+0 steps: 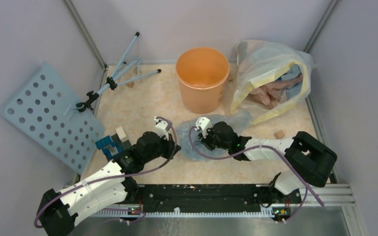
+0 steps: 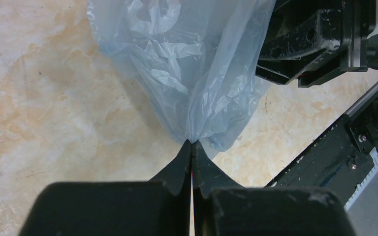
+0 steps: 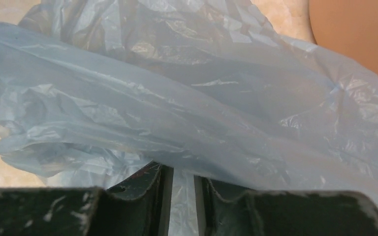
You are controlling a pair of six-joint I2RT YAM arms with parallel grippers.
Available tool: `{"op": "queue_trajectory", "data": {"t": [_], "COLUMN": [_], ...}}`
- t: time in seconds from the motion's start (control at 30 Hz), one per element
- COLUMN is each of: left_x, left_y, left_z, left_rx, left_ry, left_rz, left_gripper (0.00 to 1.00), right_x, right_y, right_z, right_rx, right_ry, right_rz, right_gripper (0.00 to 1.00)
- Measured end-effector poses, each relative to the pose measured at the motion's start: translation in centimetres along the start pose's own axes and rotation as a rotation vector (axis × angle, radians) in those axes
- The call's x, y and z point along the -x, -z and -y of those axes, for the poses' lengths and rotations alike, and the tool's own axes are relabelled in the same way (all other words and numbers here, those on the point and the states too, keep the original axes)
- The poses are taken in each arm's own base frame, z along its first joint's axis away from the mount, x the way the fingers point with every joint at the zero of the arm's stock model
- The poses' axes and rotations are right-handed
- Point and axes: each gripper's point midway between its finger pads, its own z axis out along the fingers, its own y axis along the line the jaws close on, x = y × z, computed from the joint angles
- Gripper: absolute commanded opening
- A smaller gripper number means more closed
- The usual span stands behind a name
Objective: Put the trash bags into the trash bin
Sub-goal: Unfold the trash bag at the center of the board.
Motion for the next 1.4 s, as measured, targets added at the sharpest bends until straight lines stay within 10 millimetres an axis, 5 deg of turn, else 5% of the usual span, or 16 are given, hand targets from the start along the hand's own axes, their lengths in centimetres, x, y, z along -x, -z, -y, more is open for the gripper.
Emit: {"op": "queue_trajectory", "data": {"t": [0.07, 0.3, 0.57, 0.77, 0.93, 1.03, 1.13, 1.2, 1.4], "left_x": [0.0, 0.2, 0.4, 0.2, 0.4, 0.7, 1.0, 1.1, 2.0], "left_y": [0.0, 0.0, -0.5, -0.8, -0.7, -0.6, -0.3, -0.2, 0.9], "left_z": [0.0, -0.5, -3.0, -5.1, -5.4, -4.8, -4.1, -3.8, -2.3], "left_rx": [0.0, 0.025, 0.116, 0.144, 0.137, 0.105, 0.072, 0.057, 0.012], "left_ry": [0.0, 0.003, 0.046, 0.117, 0.138, 0.134, 0.13, 0.13, 0.153], "left_rz": [0.001, 0.01, 0.006, -0.009, -0.009, -0.001, 0.009, 0.007, 0.01], "left_gripper": [0.0, 0.0, 0.0, 0.0, 0.01, 0.15, 0.54, 0.68, 0.81], "right_x": [0.0, 0.0, 5.9, 4.5, 3.8, 3.7, 3.3, 2.7, 2.1], "right_y": [-0.2, 0.5, 7.2, 9.2, 10.4, 10.7, 10.2, 9.7, 8.8], "right_z": [0.0, -0.3, -0.6, -0.9, 0.9, 1.3, 1.3, 1.3, 2.9], "right_rx": [-0.003, 0.006, 0.017, 0.037, 0.0, -0.017, -0.017, -0.023, -0.13], "right_ry": [-0.001, -0.009, -0.119, -0.23, -0.341, -0.364, -0.375, -0.387, -0.451], "right_rz": [0.002, -0.011, 0.123, 0.025, 0.009, 0.003, -0.03, -0.058, -0.067], "right_gripper": [0.0, 0.0, 0.0, 0.0, 0.0, 0.0, 0.0, 0.0, 0.0]}}
